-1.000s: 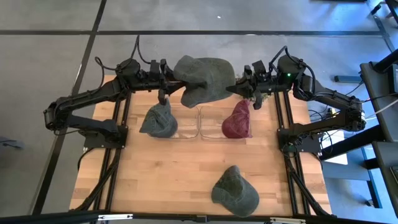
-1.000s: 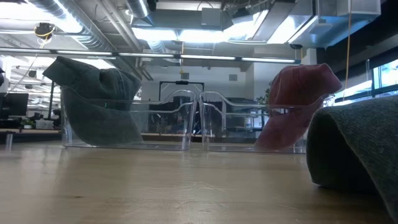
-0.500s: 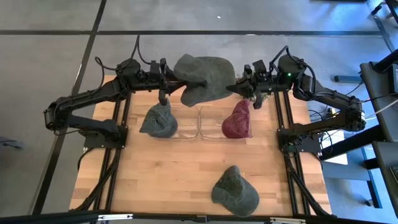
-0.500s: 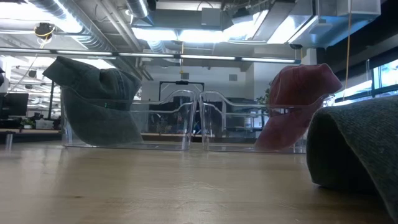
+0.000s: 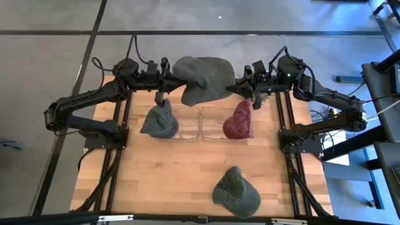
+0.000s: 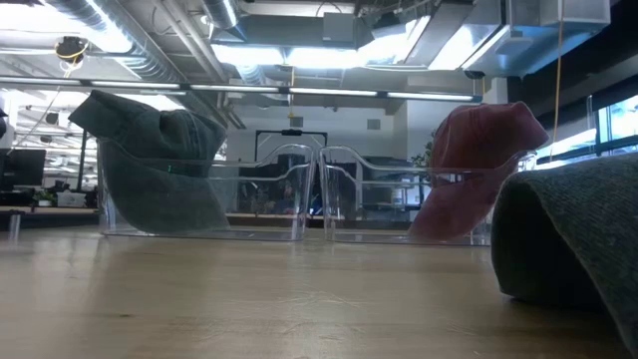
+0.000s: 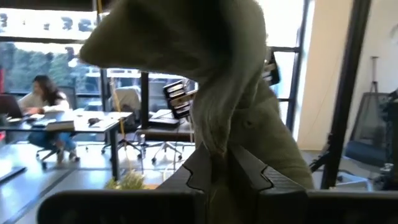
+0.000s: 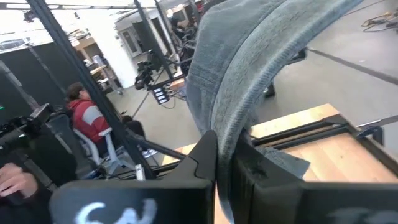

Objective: Pick & Place hat
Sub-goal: Put the top black cap into the left transparent bin

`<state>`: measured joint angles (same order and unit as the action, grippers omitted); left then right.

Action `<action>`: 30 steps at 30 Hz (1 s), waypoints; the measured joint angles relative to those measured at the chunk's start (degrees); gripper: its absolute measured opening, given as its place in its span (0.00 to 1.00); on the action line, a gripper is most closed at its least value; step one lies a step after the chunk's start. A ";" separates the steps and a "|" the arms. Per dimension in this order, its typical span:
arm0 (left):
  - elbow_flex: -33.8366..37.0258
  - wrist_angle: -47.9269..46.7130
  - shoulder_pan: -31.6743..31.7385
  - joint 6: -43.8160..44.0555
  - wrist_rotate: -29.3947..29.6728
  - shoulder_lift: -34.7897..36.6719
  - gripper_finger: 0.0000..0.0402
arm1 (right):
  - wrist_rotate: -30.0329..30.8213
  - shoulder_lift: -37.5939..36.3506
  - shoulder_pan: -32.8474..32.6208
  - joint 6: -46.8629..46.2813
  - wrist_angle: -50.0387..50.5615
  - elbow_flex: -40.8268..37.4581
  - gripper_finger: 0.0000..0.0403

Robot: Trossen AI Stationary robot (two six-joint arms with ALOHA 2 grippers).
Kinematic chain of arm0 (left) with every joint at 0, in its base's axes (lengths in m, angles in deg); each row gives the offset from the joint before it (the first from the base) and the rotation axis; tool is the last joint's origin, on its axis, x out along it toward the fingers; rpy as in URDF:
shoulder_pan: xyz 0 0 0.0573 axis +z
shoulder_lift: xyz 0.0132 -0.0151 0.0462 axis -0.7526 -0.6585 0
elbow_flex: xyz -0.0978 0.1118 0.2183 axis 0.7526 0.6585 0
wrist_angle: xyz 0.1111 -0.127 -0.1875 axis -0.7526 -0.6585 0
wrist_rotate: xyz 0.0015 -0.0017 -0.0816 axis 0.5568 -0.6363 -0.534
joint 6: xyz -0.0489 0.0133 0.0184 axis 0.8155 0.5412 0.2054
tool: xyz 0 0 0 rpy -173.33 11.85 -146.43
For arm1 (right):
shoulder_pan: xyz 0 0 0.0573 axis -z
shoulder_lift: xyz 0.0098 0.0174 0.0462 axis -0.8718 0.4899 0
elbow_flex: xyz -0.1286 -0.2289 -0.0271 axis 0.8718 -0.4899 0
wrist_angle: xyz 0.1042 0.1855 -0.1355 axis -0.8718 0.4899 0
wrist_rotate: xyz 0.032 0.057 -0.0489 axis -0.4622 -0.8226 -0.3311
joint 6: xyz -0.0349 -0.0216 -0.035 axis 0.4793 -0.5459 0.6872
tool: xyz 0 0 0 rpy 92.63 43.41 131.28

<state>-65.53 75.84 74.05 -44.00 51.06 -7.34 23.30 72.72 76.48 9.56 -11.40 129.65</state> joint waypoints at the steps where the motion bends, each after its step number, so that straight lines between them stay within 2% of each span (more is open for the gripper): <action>1: 0.00 0.02 -0.02 0.40 -0.16 0.02 0.06 | 0.40 0.02 0.00 0.44 0.00 0.00 0.05; 7: 0.00 -2.89 0.51 5.97 -0.46 0.74 0.06 | 0.13 -0.09 0.02 6.36 0.77 0.00 0.09; 13: 0.00 -12.03 2.46 12.48 -0.50 3.86 0.06 | 0.25 -0.26 0.07 9.82 9.51 0.00 0.27; 18: -2.70 -27.67 3.96 22.98 -1.19 5.85 0.06 | 10.06 -0.26 1.16 10.09 16.55 0.00 0.40; 23: -5.48 -38.70 3.76 36.04 -3.95 5.39 0.06 | 18.60 -0.26 2.91 10.80 19.03 0.00 0.46; 26: -6.35 -42.88 3.27 42.87 -6.80 4.33 0.06 | 20.99 -0.26 3.76 13.21 19.04 0.00 0.46; 30: -6.48 -44.71 1.36 48.52 -7.98 2.82 0.06 | 21.13 -0.06 4.78 15.90 19.01 0.00 0.46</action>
<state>-72.01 31.13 75.41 4.52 43.08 -4.52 44.43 72.66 81.26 25.46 7.61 129.65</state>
